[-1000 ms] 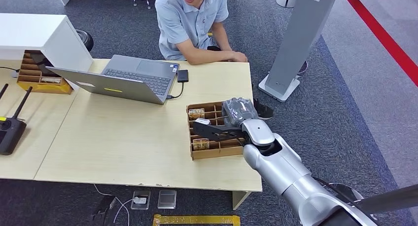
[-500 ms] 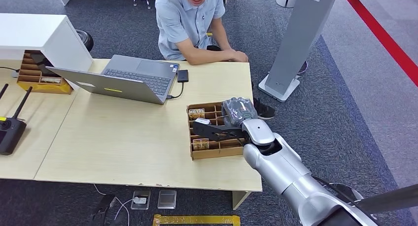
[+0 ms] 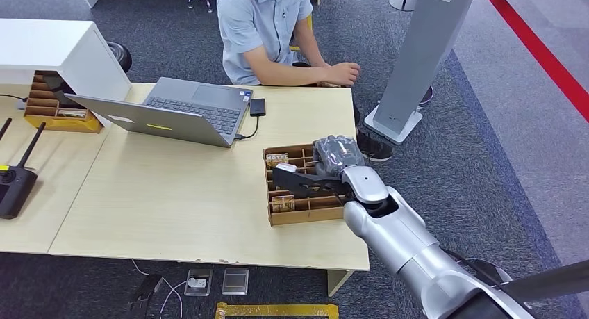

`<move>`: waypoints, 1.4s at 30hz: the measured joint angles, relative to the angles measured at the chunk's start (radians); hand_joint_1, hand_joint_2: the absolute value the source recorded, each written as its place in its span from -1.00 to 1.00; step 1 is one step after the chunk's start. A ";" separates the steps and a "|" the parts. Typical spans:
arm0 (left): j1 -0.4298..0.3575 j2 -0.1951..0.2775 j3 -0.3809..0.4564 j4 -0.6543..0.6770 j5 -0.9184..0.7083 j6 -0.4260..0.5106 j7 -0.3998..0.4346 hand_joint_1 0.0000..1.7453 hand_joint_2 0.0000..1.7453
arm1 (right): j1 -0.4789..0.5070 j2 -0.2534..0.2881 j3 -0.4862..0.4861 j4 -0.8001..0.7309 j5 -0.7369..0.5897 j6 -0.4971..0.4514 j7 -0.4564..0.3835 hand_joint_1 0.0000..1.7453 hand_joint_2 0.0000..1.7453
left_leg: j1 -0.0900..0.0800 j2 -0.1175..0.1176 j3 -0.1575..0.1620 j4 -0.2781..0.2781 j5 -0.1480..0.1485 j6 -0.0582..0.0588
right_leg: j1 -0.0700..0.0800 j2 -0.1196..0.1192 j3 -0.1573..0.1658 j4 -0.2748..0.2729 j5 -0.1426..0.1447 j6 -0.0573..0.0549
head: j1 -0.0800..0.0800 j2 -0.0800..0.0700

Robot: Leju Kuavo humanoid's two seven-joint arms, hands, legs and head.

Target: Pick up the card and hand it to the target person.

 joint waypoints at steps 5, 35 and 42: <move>0.006 0.003 0.000 0.000 0.004 0.003 -0.005 -1.00 1.00 | -0.019 -0.029 -0.033 -0.082 -0.051 0.044 0.051 0.52 1.00 | 0.000 0.000 0.000 0.000 0.000 0.000 | 0.000 0.000 0.000 0.000 0.000 0.000 | 0.000 0.000; 0.012 0.002 0.002 0.000 -0.003 -0.007 -0.031 -1.00 1.00 | 0.001 -0.093 -0.196 -0.418 -0.084 -0.235 -0.214 0.52 1.00 | 0.000 0.000 0.000 0.000 0.000 0.000 | 0.000 0.000 0.000 0.000 0.000 0.000 | 0.000 0.000; 0.007 -0.001 0.002 0.000 -0.004 -0.007 -0.029 -1.00 1.00 | 0.013 -0.056 -0.208 -0.316 -0.094 -0.295 -0.253 0.52 1.00 | 0.000 0.000 -0.001 0.000 0.000 0.000 | 0.000 0.000 -0.001 0.000 0.000 0.000 | 0.000 0.000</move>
